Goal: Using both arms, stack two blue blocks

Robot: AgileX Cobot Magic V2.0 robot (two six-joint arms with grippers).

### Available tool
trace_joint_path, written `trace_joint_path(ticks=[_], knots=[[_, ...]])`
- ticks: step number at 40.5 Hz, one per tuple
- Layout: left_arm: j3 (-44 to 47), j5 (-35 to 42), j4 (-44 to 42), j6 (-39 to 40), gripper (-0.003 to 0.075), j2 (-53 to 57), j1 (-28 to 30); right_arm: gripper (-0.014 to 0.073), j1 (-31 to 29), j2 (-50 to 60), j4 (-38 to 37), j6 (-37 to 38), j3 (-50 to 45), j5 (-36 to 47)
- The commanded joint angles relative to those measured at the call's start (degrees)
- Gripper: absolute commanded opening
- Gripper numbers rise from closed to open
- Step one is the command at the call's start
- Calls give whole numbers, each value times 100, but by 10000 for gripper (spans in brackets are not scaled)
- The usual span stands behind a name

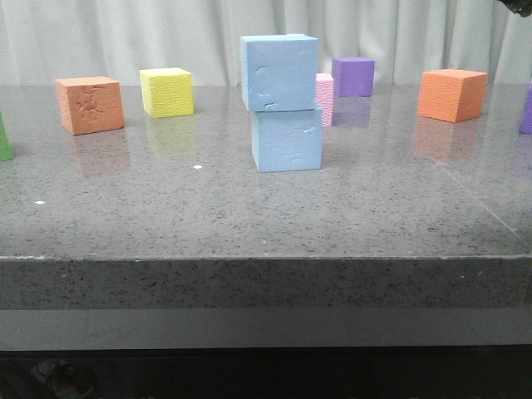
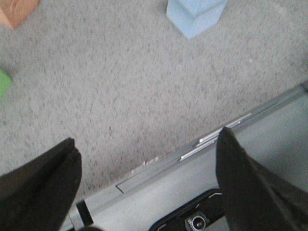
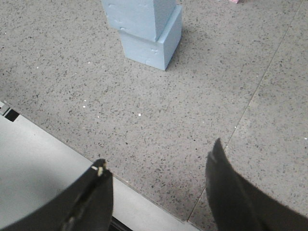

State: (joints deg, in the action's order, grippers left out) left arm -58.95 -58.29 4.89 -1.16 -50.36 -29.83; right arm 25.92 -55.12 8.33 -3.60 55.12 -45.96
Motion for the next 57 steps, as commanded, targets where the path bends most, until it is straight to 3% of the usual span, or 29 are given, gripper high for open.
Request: trace_joint_path(ticks=[1,16,19,22,29,33,37,57], knots=[[209,420,-34,116,557,291,11,440,-3,43,45,-39,129,280],[601,495,-285,307,556,598,11,440,-3,43,52,-39,129,273],[601,571,-295,307,525,598,11,433,-3,43,52,-39,129,266],[601,627,-306,307,442,598,11,360,-3,43,46,-39,129,292],[601,813,-392,307,183,598,11,13,-3,43,46,-39,129,292],[601,1042,-392,307,69,598,11,-120,-3,43,46,-39,129,277],[601,1199,-379,307,-17,598,11,-115,-3,43,46,-39,129,266],[726,1272,-349,307,-18,733,-12,-115,-3,43,46,-39,129,266]])
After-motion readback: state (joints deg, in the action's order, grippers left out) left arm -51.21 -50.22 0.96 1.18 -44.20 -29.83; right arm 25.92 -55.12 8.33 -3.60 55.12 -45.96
